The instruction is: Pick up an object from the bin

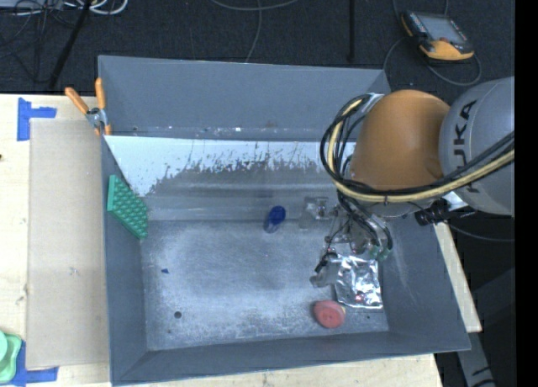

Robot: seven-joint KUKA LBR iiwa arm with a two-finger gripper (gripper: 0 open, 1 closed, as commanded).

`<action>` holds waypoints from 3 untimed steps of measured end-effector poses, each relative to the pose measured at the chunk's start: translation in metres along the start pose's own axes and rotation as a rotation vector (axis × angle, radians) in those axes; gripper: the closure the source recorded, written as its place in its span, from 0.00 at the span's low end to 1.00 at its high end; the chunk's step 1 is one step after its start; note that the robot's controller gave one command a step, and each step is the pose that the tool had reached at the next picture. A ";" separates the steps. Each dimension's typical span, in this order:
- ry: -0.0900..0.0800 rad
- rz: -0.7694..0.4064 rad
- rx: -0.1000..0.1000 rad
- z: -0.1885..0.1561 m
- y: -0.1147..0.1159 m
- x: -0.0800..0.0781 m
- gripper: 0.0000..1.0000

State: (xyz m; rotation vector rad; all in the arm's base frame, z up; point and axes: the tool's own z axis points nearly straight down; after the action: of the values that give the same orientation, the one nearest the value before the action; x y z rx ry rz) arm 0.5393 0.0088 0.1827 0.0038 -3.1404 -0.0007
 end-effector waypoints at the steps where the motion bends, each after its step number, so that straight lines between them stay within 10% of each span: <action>1: 0.005 -0.135 0.001 0.092 -0.063 0.025 0.00; 2: -0.007 -0.645 0.004 0.110 -0.069 0.059 0.00; 3: -0.001 -1.359 -0.001 0.113 -0.084 0.055 0.00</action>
Offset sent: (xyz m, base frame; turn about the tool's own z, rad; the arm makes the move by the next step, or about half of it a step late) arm -0.0229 -0.0610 -0.0885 -0.1389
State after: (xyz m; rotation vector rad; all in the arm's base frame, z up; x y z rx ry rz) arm 0.4839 -0.0754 0.0693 1.9768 -2.4416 -0.0031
